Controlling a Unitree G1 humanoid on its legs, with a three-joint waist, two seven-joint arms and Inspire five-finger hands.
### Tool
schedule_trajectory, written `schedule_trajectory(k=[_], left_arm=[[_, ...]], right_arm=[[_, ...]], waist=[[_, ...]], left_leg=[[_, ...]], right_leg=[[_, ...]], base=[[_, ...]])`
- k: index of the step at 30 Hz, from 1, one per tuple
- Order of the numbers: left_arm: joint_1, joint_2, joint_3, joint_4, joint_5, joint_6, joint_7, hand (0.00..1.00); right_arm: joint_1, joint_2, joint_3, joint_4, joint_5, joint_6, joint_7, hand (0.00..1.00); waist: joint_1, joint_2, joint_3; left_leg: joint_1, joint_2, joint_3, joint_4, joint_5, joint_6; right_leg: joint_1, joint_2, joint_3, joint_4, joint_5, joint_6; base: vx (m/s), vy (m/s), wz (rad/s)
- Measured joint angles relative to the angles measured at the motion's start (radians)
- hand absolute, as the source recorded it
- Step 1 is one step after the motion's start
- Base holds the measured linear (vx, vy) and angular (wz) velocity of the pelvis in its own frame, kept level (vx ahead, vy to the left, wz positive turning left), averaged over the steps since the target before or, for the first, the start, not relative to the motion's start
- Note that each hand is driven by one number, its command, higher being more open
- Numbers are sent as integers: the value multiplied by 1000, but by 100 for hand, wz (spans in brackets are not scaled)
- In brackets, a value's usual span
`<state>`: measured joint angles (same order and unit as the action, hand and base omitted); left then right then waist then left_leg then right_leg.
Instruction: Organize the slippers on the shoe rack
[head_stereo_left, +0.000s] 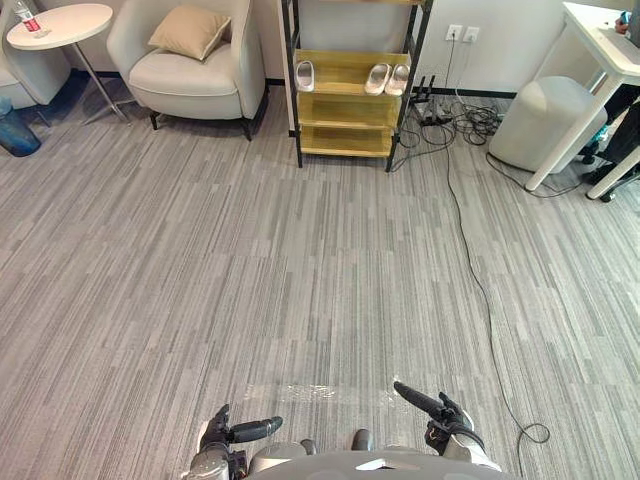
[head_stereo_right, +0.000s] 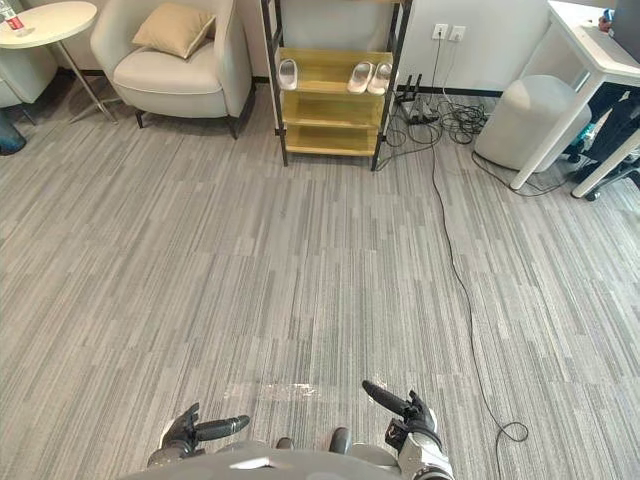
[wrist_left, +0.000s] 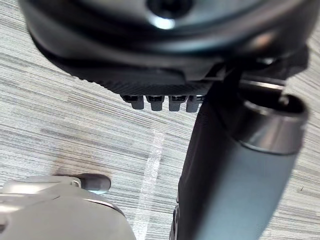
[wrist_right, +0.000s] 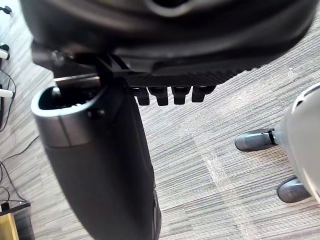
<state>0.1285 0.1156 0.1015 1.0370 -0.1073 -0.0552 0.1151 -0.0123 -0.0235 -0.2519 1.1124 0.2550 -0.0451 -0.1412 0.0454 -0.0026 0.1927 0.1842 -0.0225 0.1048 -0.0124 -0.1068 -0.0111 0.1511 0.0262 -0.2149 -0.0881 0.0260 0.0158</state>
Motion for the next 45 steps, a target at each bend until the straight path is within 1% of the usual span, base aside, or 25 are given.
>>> schedule_trajectory(k=[6,18,22,28,31,33,34,35,36,38,39,40,41,42,44,45], left_arm=[[-6,6,-8,10,19,0,-12,100],[-8,7,-9,11,31,1,-12,100],[-18,10,-9,28,31,3,-12,100],[-20,12,-9,29,31,4,-9,100],[-27,14,-9,28,32,4,-4,100],[-41,22,-8,26,33,4,-3,100],[-42,23,-8,26,33,4,-4,100],[-45,26,-7,24,33,4,-4,100],[-42,27,-6,16,32,4,-3,100],[-34,13,7,-5,28,2,1,100],[-33,3,27,-23,20,-3,7,100],[-33,-8,42,-34,15,-9,9,100],[-32,-9,42,-35,9,-11,10,100],[-39,-9,42,-45,-2,-11,10,100],[-38,-8,42,-71,-12,-11,8,100],[-39,-7,42,-75,-18,-12,8,100]], right_arm=[[2,-4,7,3,-1,0,0,100],[1,-4,7,4,-17,0,1,100],[1,-3,7,3,-1,0,0,100],[-3,-3,8,1,62,-1,0,100],[-3,-1,8,-1,63,-3,0,100],[-5,11,8,-12,71,-4,1,100],[-5,13,8,-14,75,-4,1,100],[-3,14,8,-17,96,-4,1,100],[2,11,7,-18,101,-5,0,100],[8,-2,7,-23,101,-5,0,100],[20,-10,9,-30,101,-5,0,100],[25,-16,8,-34,101,-6,-5,100],[27,-18,8,-35,101,-6,-7,100],[27,-24,8,-35,102,-6,-14,100],[26,-27,8,-36,102,-6,-20,100],[25,-28,8,-38,102,-6,-24,100]], waist=[[0,-2,1],[0,-3,2],[0,-5,3],[-2,-7,3],[-3,-12,5],[-4,-21,9],[-4,-22,9],[-4,-24,10],[-3,-25,15],[0,-9,23],[5,3,28],[7,16,36],[7,18,36],[7,17,38],[12,11,41],[17,10,42]], left_leg=[[1,0,16,-6,0,-1],[3,0,17,-5,-2,-2],[-2,0,23,-5,-2,-2],[-33,3,41,-2,-2,-2],[-41,9,43,10,-10,-15],[-105,18,47,123,-65,-35],[-124,22,51,159,-78,-48],[-177,31,70,277,-98,-80],[-238,44,101,431,-99,-81],[-294,78,129,613,-94,-87],[-349,118,149,770,-110,-69],[-395,153,153,871,-149,-46],[-415,162,154,890,-156,-45],[-462,169,149,889,-170,-50],[-522,157,147,794,-168,-56],[-538,146,147,725,-161,-65]], right_leg=[[-7,1,5,0,1,-1],[-7,1,5,-1,9,-1],[-12,1,11,-1,9,-1],[-46,4,21,-1,9,-1],[-48,7,19,-1,8,-4],[-60,6,20,2,-13,-30],[-61,6,20,2,-15,-33],[-58,0,20,2,-32,-39],[-41,-10,20,3,-42,-43],[-7,-9,27,7,-61,-49],[11,-9,35,29,-88,-54],[25,-16,47,63,-118,-62],[28,-21,51,71,-129,-62],[35,-37,59,82,-146,-58],[47,-72,73,84,-165,-37],[50,-86,81,84,-174,-26]], base=[[-6,-14,-5],[-22,-8,-1],[-47,-22,-4],[-30,-33,-8],[0,-48,2],[-3,-61,3],[14,-31,1],[36,-18,3],[84,-17,1],[114,0,-8],[186,25,-18],[227,31,-19],[209,43,-21],[231,78,-18],[267,123,-25],[344,194,-30]])
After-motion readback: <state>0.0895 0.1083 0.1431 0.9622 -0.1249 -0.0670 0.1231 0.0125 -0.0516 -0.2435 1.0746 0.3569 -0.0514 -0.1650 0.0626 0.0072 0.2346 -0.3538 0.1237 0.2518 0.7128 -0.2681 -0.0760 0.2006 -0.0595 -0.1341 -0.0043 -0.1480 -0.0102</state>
